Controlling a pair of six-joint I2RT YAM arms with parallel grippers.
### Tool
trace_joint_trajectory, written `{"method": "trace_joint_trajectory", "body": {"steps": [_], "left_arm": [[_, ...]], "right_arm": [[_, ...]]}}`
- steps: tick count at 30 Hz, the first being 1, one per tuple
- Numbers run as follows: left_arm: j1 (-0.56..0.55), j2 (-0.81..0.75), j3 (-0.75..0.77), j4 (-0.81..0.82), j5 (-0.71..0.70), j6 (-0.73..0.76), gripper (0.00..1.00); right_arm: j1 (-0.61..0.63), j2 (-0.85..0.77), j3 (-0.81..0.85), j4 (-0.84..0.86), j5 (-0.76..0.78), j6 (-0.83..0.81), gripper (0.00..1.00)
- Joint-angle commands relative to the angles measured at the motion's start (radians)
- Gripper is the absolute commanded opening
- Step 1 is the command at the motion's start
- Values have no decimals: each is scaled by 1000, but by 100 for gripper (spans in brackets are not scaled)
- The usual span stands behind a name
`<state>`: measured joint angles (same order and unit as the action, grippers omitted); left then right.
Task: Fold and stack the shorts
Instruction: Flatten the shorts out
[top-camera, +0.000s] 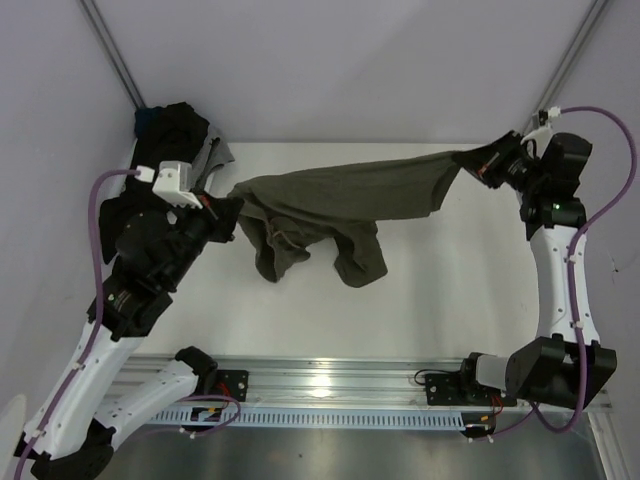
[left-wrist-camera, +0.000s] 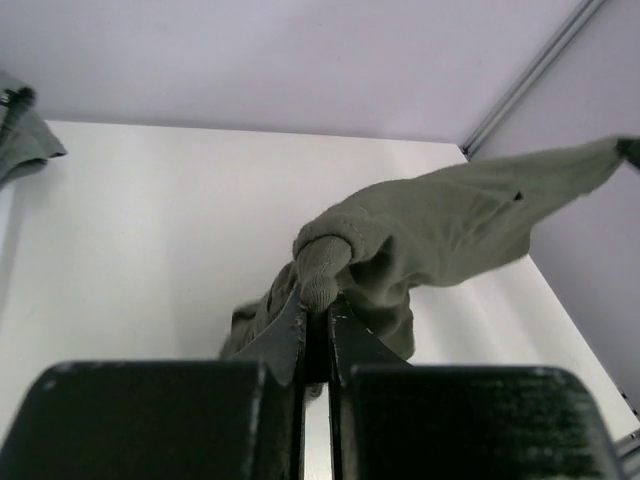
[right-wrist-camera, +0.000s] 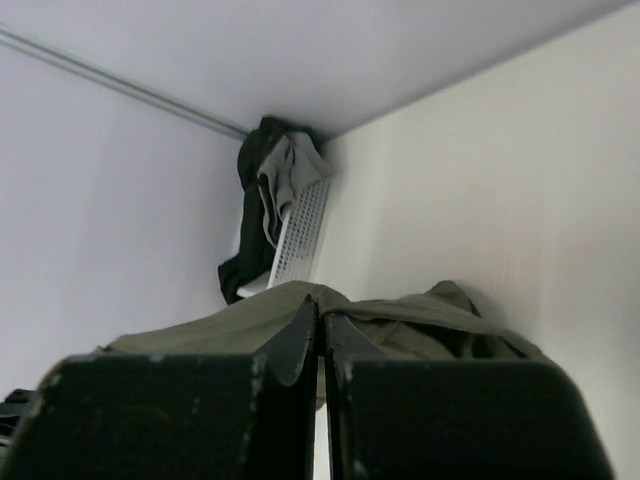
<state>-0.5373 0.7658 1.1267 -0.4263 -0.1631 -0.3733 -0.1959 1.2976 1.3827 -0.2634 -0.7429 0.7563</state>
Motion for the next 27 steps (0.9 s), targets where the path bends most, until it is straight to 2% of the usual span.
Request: {"method": "trace_joint_trajectory", "body": {"steps": [1,8,13,16,17,18,20,23,27], "left_arm": [[0,-22,74,-73,-107,47,0],[0,-13,131,-112,-12,65,0],[0,-23,139,-135,7,79,0],[0,-2,139,-176,30,102,0],[-1,13,140,-190,24,103,0],[0,16,143,-213,14,106,0],[0,4,99,-206,-9,103,0],[-1,-43,38,-164,-22,99,0],[0,-63,21,-161,-82,114,0]], "right_arm": [[6,-72,-135,13,-27,8,0],[35,-188,-302,-17,-30,-44,0],[78,-225,-388,-2,-47,-32,0],[149,-202,-522,73,-55,15,0],[168,-193,-568,146,-43,31,0],[183,-182,-655,179,-32,47,0],[234,-155,-718,252,-13,73,0],[279,-69,-758,331,33,75,0],[323,41,-723,337,102,60,0]]}}
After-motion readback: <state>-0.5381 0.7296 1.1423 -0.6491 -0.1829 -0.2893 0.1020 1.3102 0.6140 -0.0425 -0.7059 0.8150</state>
